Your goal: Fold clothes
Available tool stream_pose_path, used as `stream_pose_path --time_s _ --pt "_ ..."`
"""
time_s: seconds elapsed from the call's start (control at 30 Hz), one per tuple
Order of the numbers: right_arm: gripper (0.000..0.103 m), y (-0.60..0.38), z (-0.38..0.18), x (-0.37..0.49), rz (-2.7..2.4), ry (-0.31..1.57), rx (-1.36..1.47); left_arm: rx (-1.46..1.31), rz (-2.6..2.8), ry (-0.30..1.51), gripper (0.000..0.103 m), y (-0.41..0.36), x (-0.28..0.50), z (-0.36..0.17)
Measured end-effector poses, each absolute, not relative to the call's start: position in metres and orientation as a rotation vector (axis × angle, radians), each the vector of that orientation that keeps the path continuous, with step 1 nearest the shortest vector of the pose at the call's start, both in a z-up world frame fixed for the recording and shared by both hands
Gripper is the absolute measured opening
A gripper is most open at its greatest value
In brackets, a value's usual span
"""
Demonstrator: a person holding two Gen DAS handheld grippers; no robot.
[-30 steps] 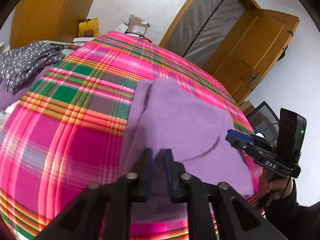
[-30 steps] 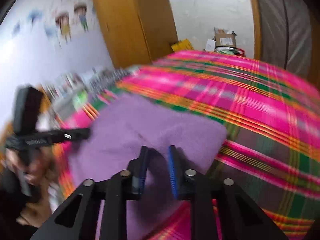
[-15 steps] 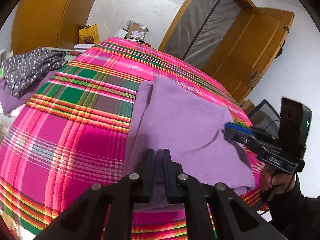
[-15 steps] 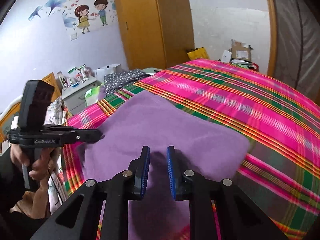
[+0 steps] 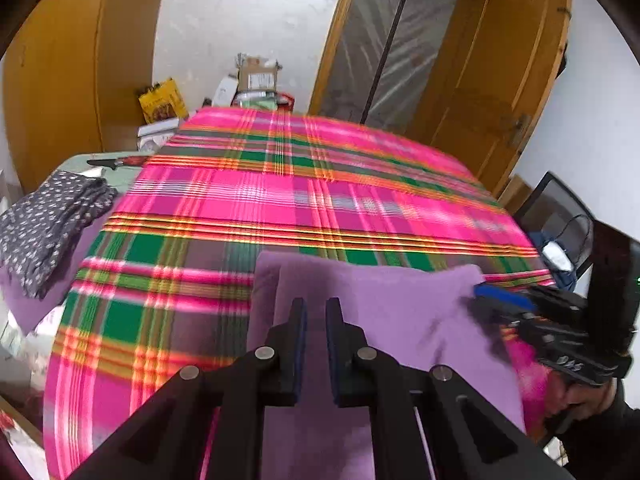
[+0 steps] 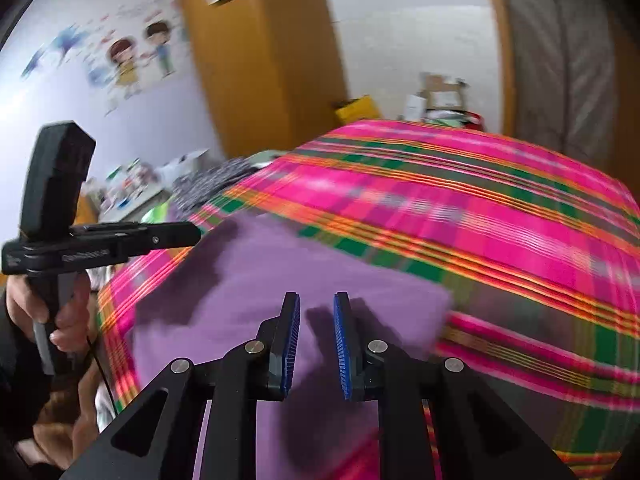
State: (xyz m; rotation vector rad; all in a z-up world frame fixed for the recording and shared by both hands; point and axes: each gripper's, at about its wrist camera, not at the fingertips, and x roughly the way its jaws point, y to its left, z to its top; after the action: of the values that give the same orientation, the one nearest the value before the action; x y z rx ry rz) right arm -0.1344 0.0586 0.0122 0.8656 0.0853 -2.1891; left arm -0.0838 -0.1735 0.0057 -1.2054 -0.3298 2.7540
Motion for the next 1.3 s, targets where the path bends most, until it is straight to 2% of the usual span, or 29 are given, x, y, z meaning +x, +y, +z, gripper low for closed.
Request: stream_pose_path --time_s 0.17,0.3,0.53,0.77,1.0,1.3 --pt "0.017 0.064 -0.004 -0.162 -2.206 0.066 0.978 -1.285 2.662 -0.469 0.009 -0.192 -0.115 -0.02" --pt "0.018 0.066 -0.006 -0.164 -2.196 0.042 0.981 -1.26 2.614 -0.638 0.003 -0.209 -0.113 -0.028" --pt "0.019 0.095 0.01 -0.114 -2.107 0.039 0.869 -1.128 2.744 -0.525 0.004 -0.194 -0.046 -0.004" --pt "0.02 0.098 -0.001 -0.066 -1.99 0.136 0.837 -1.143 2.764 -0.519 0.004 -0.183 0.014 -0.025" --pt "0.022 0.098 -0.014 -0.059 -1.99 0.172 0.861 -1.121 2.764 -0.566 0.004 -0.184 0.02 -0.036" --pt "0.029 0.1 -0.002 -0.053 -2.042 0.153 0.895 -1.141 2.801 -0.524 0.006 -0.18 0.018 -0.026"
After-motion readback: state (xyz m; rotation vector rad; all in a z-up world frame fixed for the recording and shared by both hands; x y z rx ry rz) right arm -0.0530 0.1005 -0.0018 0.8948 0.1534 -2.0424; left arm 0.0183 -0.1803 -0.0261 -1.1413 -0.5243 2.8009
